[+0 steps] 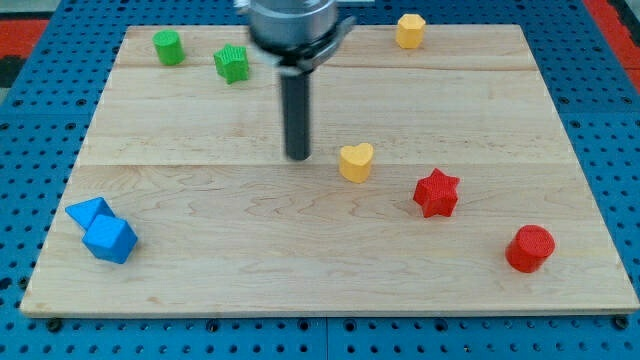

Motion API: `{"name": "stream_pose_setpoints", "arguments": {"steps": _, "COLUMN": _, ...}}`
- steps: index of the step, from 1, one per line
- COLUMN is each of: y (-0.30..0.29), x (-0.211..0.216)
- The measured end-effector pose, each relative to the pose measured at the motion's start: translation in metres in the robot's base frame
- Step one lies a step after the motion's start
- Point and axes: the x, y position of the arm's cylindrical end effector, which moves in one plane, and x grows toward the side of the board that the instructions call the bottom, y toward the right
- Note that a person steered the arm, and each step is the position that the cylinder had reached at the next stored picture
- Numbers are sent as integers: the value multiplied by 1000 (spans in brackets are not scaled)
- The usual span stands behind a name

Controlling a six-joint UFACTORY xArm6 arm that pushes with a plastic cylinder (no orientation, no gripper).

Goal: Separate the blue blocks from each other

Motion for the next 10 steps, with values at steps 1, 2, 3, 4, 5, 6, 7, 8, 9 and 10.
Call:
{"name": "stream_pose_setpoints", "arguments": {"steps": 1, "y": 7, "x": 50}}
{"name": "stream_pose_setpoints", "arguments": {"steps": 2, "y": 51, "x": 20}}
{"name": "stream_pose_setpoints", "arguments": {"steps": 3, "y": 88, "x": 4}}
{"name": "stream_pose_setpoints", "arguments": {"steps": 4, "y": 88, "x": 25}}
{"name": "stream_pose_setpoints", "arguments": {"steps": 5, "y": 59, "x": 104}}
{"name": "stream_pose_setpoints", "arguments": {"steps": 6, "y": 17, "x": 166}}
{"name": "stream_pose_setpoints", "arguments": {"steps": 7, "y": -13, "x": 168}}
{"name": "stream_pose_setpoints", "arguments": {"steps": 8, "y": -47, "x": 168}}
{"name": "stream_pose_setpoints", "arguments": {"steps": 9, "y": -49, "x": 168}}
{"name": "stream_pose_setpoints", "arguments": {"steps": 10, "y": -49, "x": 168}}
